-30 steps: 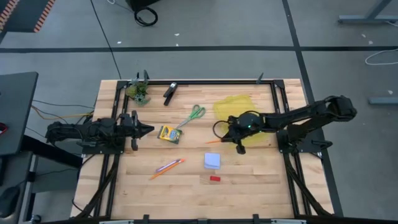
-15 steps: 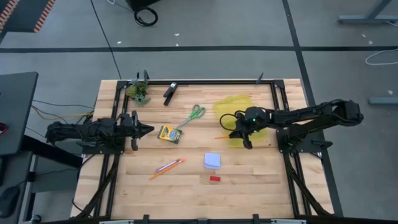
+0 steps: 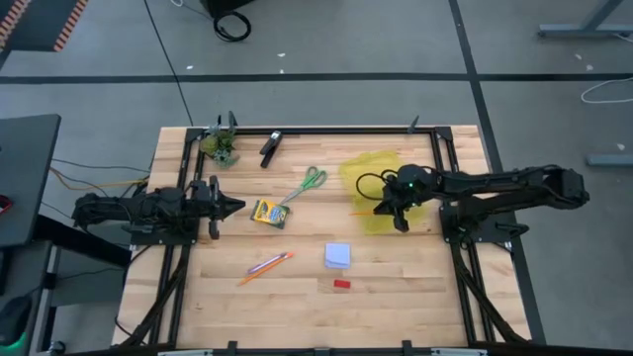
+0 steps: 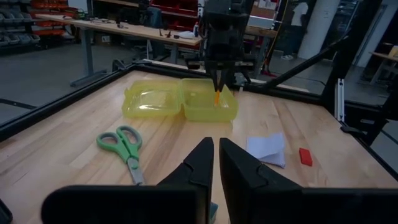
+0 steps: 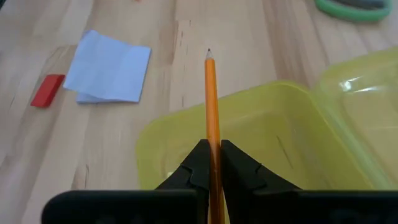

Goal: Pack school essentials
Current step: Put the top yellow pencil into the yellow supply box

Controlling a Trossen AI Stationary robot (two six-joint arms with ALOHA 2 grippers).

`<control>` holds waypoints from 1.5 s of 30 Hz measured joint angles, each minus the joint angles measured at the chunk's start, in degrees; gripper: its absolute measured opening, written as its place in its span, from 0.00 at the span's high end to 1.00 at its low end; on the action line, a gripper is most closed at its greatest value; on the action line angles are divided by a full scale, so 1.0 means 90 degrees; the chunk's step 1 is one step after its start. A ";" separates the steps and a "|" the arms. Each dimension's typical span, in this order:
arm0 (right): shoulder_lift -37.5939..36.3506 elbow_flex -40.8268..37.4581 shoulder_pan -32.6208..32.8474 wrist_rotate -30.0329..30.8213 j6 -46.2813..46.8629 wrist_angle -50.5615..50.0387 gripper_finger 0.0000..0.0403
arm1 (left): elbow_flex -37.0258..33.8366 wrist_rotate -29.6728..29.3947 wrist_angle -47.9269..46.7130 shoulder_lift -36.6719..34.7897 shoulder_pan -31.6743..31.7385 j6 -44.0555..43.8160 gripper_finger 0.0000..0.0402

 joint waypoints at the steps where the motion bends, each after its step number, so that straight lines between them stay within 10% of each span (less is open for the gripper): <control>1: -0.0104 0.0000 -0.0016 0.0000 0.0009 -0.0097 0.92 | -0.0002 -0.0001 0.0001 0.0000 -0.0001 0.0000 0.92; 45: 0.0180 -0.0056 -0.0109 0.1538 -0.0634 -0.0963 0.92 | -0.0001 0.0000 0.0001 0.0000 0.0000 0.0000 0.94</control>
